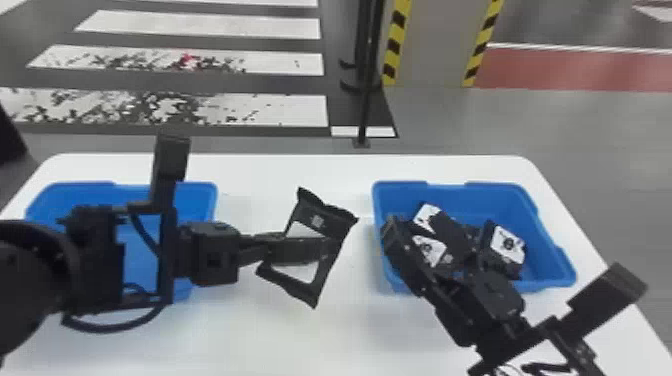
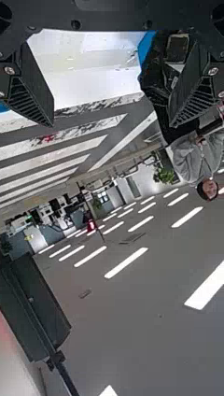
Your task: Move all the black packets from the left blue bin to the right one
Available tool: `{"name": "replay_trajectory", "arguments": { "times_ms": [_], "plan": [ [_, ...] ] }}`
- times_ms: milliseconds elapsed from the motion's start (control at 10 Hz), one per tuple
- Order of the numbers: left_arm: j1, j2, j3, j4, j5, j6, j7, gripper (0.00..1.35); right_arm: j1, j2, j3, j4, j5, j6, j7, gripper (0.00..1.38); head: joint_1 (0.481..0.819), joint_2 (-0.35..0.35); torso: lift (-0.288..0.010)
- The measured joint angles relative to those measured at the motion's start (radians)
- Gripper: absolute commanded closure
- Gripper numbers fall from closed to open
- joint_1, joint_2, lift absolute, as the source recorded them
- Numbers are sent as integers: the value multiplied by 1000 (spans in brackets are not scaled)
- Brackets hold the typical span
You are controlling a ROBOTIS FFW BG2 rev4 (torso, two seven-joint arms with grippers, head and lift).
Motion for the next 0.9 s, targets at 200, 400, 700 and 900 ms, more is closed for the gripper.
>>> {"name": "replay_trajectory", "arguments": {
  "times_ms": [200,400,700,900],
  "plan": [
    [-10,-2,-44,0,24,-10,-1,1199,-24,-2,7,13,-11,12,13,119,695,-107,-185],
    [-25,-5,-74,0,34,-21,-2,1199,-49,-3,18,37,-20,24,39,121,695,-117,-185],
    [-37,-7,-100,0,46,-31,-3,1199,-90,-5,25,97,-46,30,68,708,695,-119,-185],
    [-37,-8,-105,0,47,-37,-4,1199,-94,-5,25,125,-84,30,80,1289,695,-122,-185]
  ]
}}
